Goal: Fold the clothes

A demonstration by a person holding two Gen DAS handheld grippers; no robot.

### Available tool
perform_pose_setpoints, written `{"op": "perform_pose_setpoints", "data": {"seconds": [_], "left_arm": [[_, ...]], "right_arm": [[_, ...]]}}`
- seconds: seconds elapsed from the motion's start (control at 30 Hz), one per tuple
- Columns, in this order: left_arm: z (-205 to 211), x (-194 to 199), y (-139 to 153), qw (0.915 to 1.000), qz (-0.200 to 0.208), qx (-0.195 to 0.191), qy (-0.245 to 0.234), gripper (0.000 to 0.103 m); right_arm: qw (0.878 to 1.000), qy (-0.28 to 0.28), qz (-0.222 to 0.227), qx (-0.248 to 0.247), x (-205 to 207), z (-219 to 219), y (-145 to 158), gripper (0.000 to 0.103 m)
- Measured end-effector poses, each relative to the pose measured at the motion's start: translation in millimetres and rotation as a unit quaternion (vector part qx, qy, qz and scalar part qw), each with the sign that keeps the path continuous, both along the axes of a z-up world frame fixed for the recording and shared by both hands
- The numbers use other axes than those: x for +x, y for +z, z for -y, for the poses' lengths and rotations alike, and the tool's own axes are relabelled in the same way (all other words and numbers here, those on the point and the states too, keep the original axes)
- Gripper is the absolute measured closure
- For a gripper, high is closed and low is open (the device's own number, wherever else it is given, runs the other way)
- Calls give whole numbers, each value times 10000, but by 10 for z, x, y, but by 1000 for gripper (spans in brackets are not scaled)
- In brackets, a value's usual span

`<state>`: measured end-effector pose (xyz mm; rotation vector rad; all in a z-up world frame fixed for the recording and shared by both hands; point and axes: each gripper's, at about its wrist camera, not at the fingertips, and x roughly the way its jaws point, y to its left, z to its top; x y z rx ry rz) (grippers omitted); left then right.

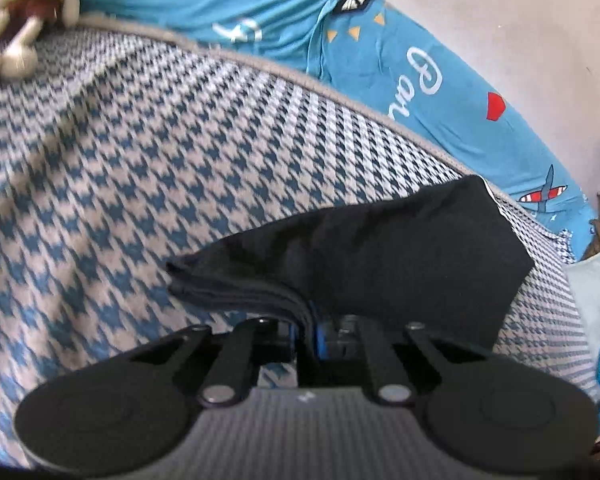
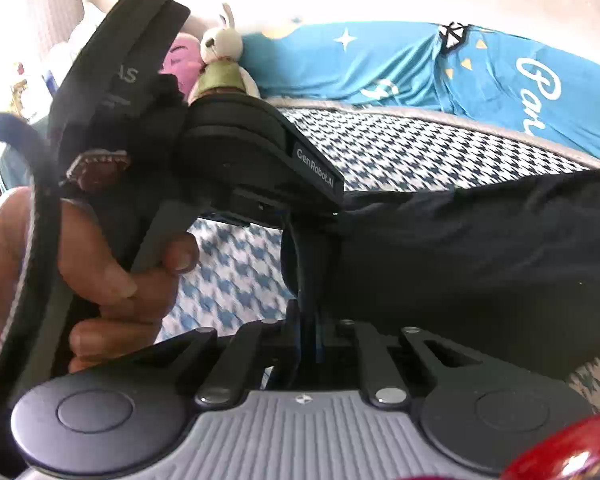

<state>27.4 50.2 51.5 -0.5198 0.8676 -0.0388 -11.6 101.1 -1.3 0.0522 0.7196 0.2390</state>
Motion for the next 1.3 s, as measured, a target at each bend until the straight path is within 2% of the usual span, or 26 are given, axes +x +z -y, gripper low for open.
{"op": "perform_pose_setpoints", "data": {"seconds": [0.17,0.63,0.77,0.9,1.0,1.03,1.07,1.13,1.23,1.3], "left_arm": [[-104,9,153,9989,183,429,15,95],[-899,41,289,9965,147,808,134,95],[-1088,24,269,9960,69,847,275,95],[-1254,2,194,9939,-121,973,499,93],[-1326,-33,190,9910,-190,1055,801,86],[-1350,-44,189,9898,-213,1082,902,77],[-1374,-55,188,9885,-236,1109,1002,63],[-1422,-78,185,9855,-283,1163,1203,45],[-1493,-101,193,9812,-316,1208,1471,41],[-1515,-123,212,9820,-243,1094,1517,36]], "right_arm": [[9992,45,47,389,113,-126,52,95],[9890,424,-77,1417,797,-632,-9,96],[9874,640,-57,1445,944,-826,-76,96],[9871,828,-226,1354,978,-968,-166,90],[9874,1018,-195,1199,909,-1014,-136,84],[9871,1048,-186,1199,877,-1007,-120,82],[9865,1076,-182,1224,874,-978,-119,79],[9868,1025,-169,1241,842,-905,-95,78],[9884,892,-113,1222,751,-787,-37,78],[9901,763,-49,1174,711,-687,1,78]]}}
